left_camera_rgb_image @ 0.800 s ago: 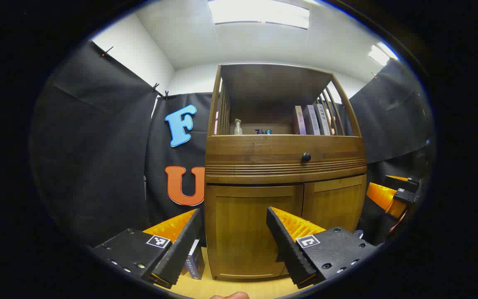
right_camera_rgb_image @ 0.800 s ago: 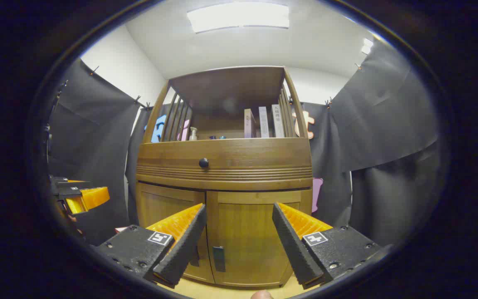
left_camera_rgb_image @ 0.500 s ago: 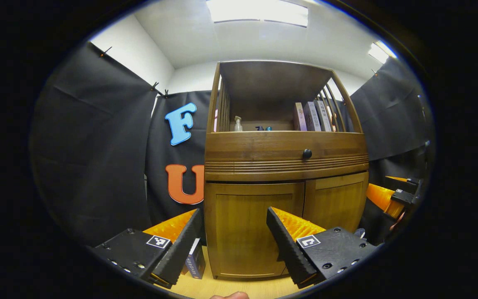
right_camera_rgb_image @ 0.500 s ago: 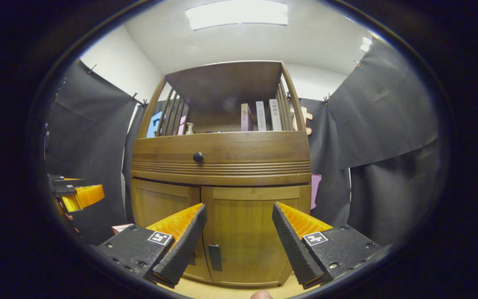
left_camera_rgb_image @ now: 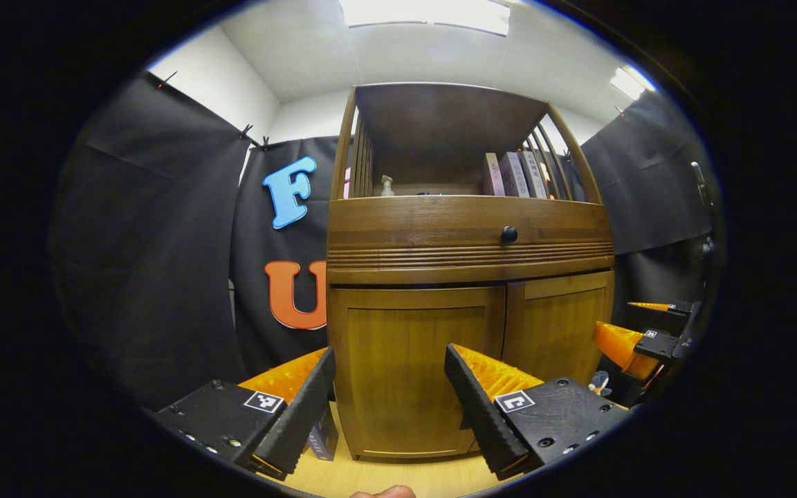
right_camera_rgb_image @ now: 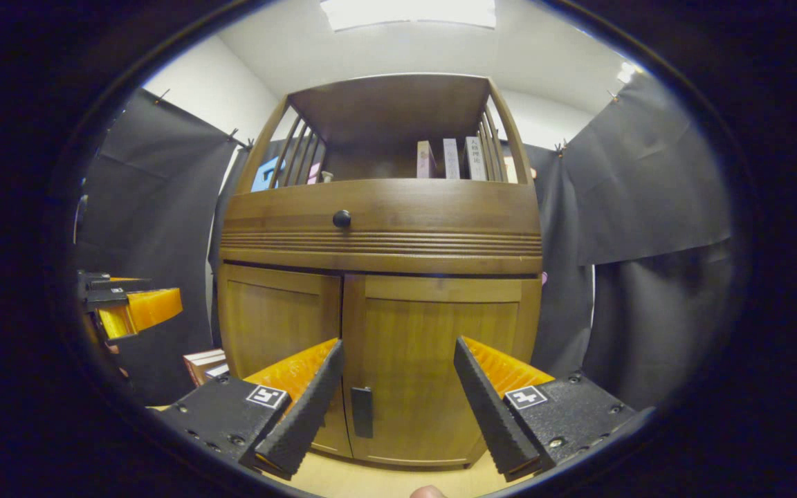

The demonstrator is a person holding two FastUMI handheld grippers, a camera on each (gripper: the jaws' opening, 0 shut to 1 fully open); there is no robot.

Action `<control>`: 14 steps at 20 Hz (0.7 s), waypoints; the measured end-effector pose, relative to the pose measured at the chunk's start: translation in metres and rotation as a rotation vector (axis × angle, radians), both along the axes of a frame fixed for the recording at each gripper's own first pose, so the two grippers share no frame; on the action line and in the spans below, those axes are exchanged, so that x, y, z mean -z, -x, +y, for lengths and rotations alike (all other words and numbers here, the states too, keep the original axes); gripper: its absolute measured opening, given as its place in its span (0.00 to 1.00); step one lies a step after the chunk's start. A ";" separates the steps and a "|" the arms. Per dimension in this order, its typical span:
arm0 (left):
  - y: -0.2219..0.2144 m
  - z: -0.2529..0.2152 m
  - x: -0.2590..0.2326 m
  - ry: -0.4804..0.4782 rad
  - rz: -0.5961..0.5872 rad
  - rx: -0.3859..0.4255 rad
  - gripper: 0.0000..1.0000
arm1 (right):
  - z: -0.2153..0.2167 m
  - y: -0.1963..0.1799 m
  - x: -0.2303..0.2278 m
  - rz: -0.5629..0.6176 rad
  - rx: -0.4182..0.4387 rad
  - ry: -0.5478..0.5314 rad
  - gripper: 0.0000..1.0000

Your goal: Open the right door of the double-door shoe cabinet with the right hand, and open the left door with the left hand.

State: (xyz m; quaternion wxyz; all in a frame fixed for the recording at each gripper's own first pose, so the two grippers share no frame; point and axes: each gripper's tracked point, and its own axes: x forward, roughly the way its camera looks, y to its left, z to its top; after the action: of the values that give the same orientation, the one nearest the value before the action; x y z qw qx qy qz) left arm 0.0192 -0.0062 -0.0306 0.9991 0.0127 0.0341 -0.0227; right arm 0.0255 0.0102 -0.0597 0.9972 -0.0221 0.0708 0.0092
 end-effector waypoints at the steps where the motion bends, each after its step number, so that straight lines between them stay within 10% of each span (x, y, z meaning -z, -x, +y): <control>1: -0.001 0.000 0.002 -0.003 0.003 0.001 0.95 | 0.002 -0.002 0.007 0.013 0.000 0.002 1.00; 14: -0.001 0.033 0.025 -0.046 0.051 -0.045 0.94 | 0.044 -0.053 0.143 0.267 -0.036 -0.058 0.95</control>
State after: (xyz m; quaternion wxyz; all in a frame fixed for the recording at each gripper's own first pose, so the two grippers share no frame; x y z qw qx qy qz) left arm 0.0206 0.0266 -0.0561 0.9976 0.0345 0.0601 0.0004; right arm 0.0784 0.0540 -0.2022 0.9788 0.0070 0.2023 0.0322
